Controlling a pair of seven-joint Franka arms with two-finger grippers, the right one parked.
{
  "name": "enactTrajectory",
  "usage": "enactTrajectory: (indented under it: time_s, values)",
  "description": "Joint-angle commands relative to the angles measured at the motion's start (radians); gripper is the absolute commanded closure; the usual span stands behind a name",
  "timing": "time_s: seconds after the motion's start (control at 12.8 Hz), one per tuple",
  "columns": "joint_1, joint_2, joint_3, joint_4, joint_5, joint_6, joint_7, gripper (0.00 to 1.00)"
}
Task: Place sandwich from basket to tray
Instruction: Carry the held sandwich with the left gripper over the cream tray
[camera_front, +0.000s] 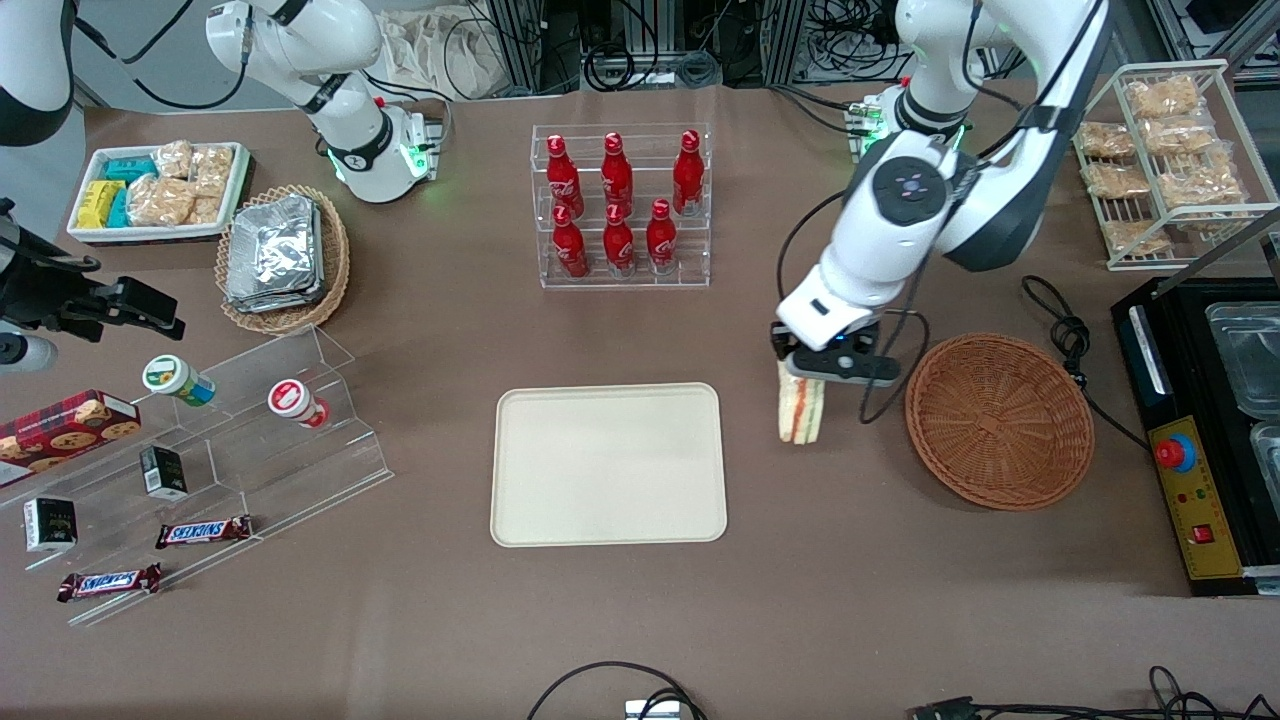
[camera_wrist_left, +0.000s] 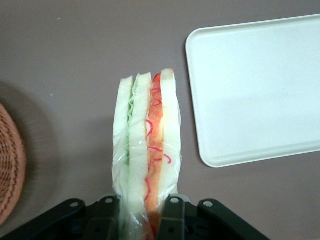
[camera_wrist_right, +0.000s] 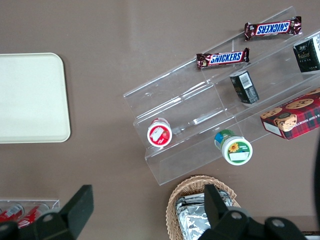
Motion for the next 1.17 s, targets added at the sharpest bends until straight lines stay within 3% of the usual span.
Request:
enactTrajectory:
  time_s: [0.0,0.23,0.39,0.55,0.86,1.09]
  values:
    - [-0.088,0.204,0.000,0.246,0.141,-0.136,-0.167,1.00]
    - [-0.184,0.383,0.002,0.450,0.258,-0.200,-0.290,1.00]
    - [-0.227,0.454,0.006,0.532,0.269,-0.214,-0.297,1.00]
    - [-0.244,0.493,0.008,0.570,0.272,-0.214,-0.298,1.00]
    - [-0.280,0.597,0.008,0.589,0.360,-0.202,-0.335,1.00]
    - [-0.283,0.640,0.008,0.590,0.384,-0.188,-0.337,1.00]
